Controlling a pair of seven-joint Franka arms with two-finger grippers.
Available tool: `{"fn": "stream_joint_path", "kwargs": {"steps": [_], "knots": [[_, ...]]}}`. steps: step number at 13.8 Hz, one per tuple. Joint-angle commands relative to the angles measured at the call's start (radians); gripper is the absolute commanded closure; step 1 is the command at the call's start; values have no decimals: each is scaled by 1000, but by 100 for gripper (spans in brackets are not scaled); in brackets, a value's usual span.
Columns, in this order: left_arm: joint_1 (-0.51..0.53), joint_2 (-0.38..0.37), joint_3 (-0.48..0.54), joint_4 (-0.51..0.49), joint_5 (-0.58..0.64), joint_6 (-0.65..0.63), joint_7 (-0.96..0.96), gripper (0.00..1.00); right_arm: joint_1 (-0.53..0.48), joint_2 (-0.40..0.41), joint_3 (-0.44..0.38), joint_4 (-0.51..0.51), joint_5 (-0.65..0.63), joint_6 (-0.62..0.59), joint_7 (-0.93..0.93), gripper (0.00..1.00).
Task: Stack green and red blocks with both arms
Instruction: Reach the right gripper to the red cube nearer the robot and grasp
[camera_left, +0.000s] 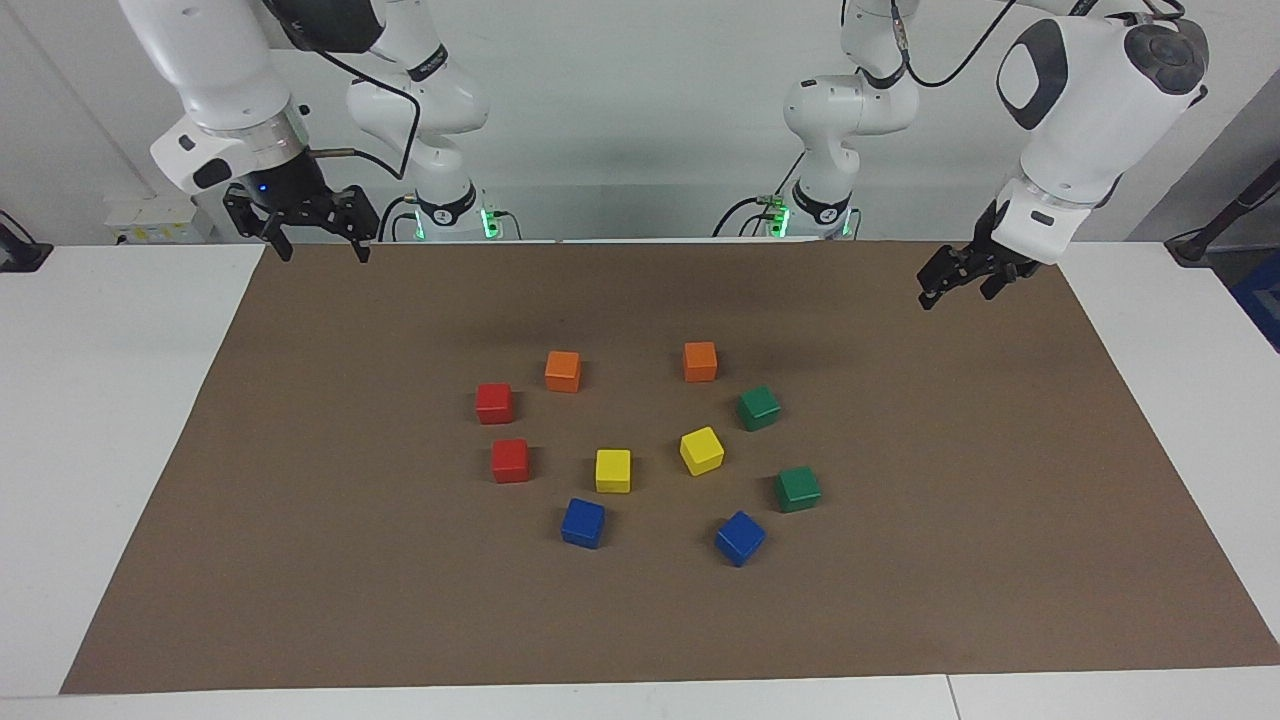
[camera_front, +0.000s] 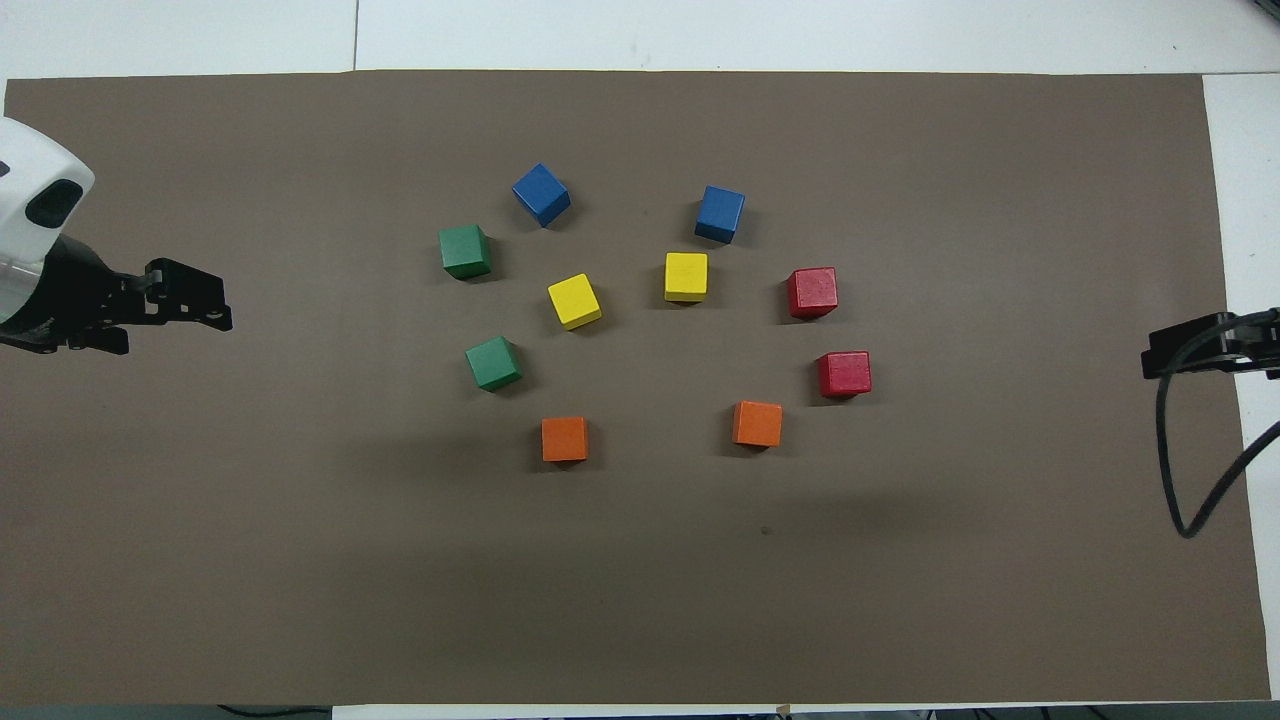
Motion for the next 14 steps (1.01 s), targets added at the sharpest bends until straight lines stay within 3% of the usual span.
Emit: {"fn": "stream_joint_path", "kwargs": {"steps": [1, 14], "knots": [[9, -14, -2, -1, -7, -13, 3, 0, 42, -17, -1, -92, 8, 102, 20, 0], [9, -14, -2, -1, -7, -13, 3, 0, 128, 81, -1, -273, 7, 409, 88, 0]]}}
